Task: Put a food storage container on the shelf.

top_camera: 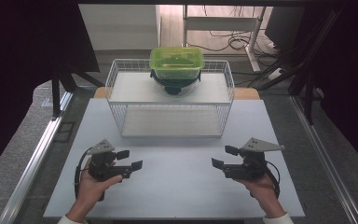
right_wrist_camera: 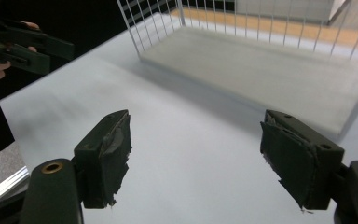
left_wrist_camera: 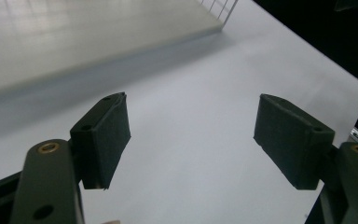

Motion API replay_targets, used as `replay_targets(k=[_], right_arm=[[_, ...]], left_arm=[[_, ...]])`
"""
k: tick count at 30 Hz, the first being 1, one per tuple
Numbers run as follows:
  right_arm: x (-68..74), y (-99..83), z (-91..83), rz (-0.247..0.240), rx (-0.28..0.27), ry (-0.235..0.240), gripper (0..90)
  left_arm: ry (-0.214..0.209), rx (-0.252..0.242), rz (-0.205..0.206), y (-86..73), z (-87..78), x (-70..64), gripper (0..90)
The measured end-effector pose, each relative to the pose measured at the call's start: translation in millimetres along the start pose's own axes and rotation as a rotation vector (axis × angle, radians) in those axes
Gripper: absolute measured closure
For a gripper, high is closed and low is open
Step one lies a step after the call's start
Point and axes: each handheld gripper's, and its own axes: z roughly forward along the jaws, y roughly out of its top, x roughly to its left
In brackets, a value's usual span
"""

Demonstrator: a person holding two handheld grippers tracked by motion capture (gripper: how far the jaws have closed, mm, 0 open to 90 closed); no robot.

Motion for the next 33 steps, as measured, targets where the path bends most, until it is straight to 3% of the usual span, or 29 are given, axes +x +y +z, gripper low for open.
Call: replay_targets(k=[2, 5, 8, 12, 15, 20, 33], right_arm=[[-3.3, -10.3, 2.9, 0.008, 0.016, -0.011, 24.6], [-5.5, -24.9, 8.6, 0.029, 0.038, -0.018, 24.4], [-6.8, -38.3, 14.6, 0.044, 0.058, -0.028, 24.4], [-9.6, -56.8, 24.8, 0.062, 0.094, -0.031, 24.4], [-10.8, -67.2, 30.6, 0.072, 0.124, -0.031, 24.4], [-10.5, -70.3, 34.7, 0.068, 0.138, -0.033, 24.2], [-15.2, -65.8, 26.8, 0.077, 0.104, -0.052, 22.8]], left_arm=[[-0.001, 0.015, -0.015, -11.4, 3.9, 1.9, 26.2], [0.032, 0.056, -0.002, -25.5, 9.2, 3.5, 26.1], [0.025, 0.074, -0.020, -36.1, 14.1, 5.7, 26.1], [0.040, 0.099, -0.015, -42.7, 20.2, 8.1, 26.2], [0.063, 0.088, -0.007, -43.3, 19.7, 11.2, 26.1], [0.090, 0.082, -0.017, -45.0, 19.7, 16.7, 25.2], [0.124, 0.080, -0.010, -44.9, 21.0, 18.1, 22.2]])
